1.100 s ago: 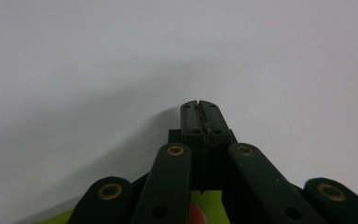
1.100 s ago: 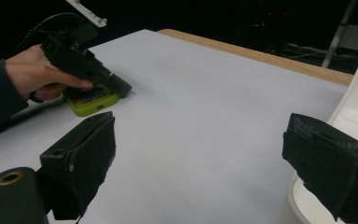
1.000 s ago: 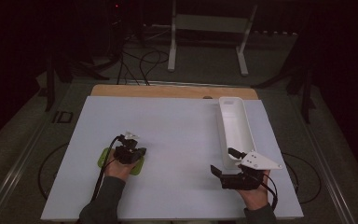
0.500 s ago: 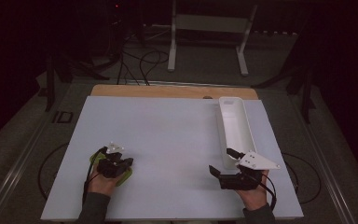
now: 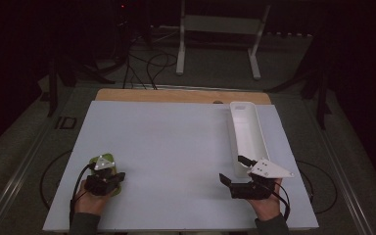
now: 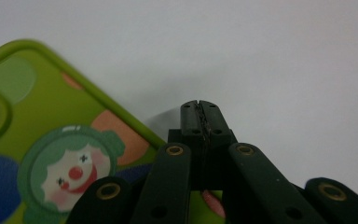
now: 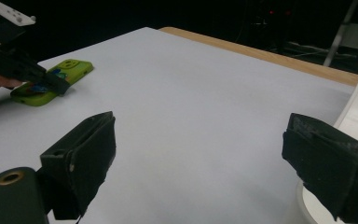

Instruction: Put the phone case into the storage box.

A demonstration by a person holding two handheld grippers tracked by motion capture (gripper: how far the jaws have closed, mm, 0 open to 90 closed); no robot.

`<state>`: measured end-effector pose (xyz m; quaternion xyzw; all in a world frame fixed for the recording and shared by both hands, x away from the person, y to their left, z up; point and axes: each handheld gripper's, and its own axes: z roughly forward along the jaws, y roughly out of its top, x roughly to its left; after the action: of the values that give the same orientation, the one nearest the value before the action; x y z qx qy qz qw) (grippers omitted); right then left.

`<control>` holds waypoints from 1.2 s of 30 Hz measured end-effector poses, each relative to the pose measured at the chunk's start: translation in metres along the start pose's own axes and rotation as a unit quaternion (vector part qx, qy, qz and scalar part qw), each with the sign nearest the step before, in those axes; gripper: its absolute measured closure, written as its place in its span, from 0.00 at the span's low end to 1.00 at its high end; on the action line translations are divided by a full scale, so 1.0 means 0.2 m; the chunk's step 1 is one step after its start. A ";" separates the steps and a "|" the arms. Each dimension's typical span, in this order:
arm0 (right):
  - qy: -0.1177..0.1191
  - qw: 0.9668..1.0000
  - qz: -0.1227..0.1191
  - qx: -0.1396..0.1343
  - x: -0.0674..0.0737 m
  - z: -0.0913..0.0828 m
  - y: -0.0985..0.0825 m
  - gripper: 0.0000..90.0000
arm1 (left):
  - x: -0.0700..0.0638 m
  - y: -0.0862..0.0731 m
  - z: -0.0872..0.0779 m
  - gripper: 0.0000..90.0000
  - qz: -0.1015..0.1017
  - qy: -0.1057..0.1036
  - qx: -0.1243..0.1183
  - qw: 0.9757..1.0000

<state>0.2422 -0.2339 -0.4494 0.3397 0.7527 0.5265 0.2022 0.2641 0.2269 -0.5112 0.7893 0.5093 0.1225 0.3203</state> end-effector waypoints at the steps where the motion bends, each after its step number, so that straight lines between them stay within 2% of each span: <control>1: 0.000 1.000 0.001 0.000 0.00 0.00 0.00 0.10 | 0.01 -0.01 -0.01 1.00 -0.002 0.003 0.001 1.000; 9: 0.001 1.000 0.000 0.001 0.00 0.00 0.00 0.10 | 0.07 -0.08 -0.08 1.00 -0.021 0.022 -0.002 1.000; 12: 0.001 1.000 0.001 0.001 0.00 0.00 0.00 0.10 | 0.09 -0.10 -0.08 1.00 -0.026 0.030 0.002 0.999; 14: 0.001 1.000 0.000 0.001 0.00 0.00 0.00 0.10 | 0.10 -0.10 -0.08 1.00 -0.030 0.028 0.001 0.999; 29: 0.003 1.000 0.001 0.005 0.01 0.02 -0.01 0.10 | 0.09 -0.09 -0.07 0.97 -0.025 0.031 -0.001 0.999; 32: 0.003 1.000 0.000 0.005 0.01 0.02 -0.01 0.10 | 0.09 -0.08 -0.07 0.91 -0.024 0.033 -0.004 0.999; 36: 0.002 1.000 0.000 0.004 0.00 0.01 -0.01 0.10 | 0.07 -0.06 -0.07 0.77 -0.010 0.037 -0.020 0.999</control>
<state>0.2432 -0.2315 -0.4517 0.3393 0.7551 0.5245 0.1990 0.2538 0.2485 -0.5102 0.7725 0.5262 0.1581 0.3185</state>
